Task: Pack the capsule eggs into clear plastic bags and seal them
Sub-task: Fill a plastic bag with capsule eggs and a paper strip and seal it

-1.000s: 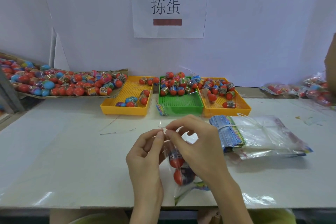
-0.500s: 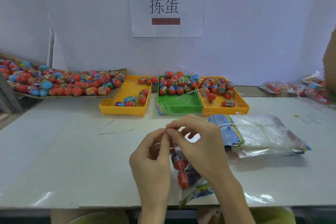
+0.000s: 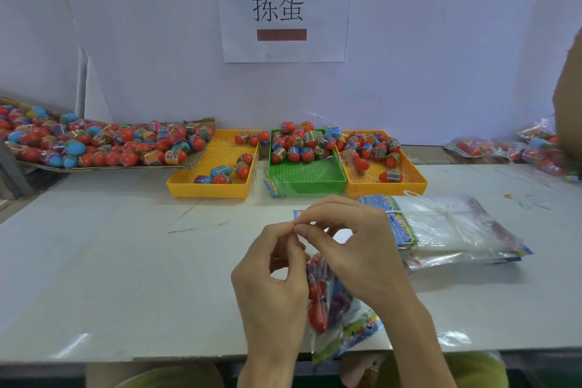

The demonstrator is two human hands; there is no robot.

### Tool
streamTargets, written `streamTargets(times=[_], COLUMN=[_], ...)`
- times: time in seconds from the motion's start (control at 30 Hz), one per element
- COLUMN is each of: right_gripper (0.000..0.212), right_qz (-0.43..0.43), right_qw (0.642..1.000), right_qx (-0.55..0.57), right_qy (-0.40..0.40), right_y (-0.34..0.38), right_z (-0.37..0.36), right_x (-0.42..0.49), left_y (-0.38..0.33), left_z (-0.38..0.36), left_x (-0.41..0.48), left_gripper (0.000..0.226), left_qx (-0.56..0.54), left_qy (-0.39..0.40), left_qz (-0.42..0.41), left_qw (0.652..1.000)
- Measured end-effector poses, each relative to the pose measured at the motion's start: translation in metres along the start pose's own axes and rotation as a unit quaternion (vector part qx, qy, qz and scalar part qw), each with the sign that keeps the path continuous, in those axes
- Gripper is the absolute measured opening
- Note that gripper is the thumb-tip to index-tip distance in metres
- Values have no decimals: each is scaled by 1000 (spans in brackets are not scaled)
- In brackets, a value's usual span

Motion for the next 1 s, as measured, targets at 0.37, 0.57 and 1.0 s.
streamTargets(times=[0.37, 0.57, 1.0], right_gripper=[13, 16, 10], right_qz=[-9, 3, -43], right_qw=[1000, 1000, 996], right_qx=[-9, -4, 17], right_qy=[4, -8, -70], right_y=[-3, 0, -6], right_z=[-6, -18, -23], right_x=[-1, -3, -1], left_y=[1, 4, 4], left_z=[-1, -2, -1], left_x=[0, 0, -1], left_gripper=[39, 26, 25], left_qx=[-7, -21, -40], left_qy=[11, -5, -26], left_qz=[0, 23, 28], left_qw=[1000, 999, 998])
Point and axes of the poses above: each hand's wrist, its own x-axis towards the middle knuckle, its own z-axis out of the back of the hand, y = z × x, the point moved 1 cm from there along x, towards the middle knuckle, and after that the axes turned 9 degrees about -z, right-handed, at the moved point
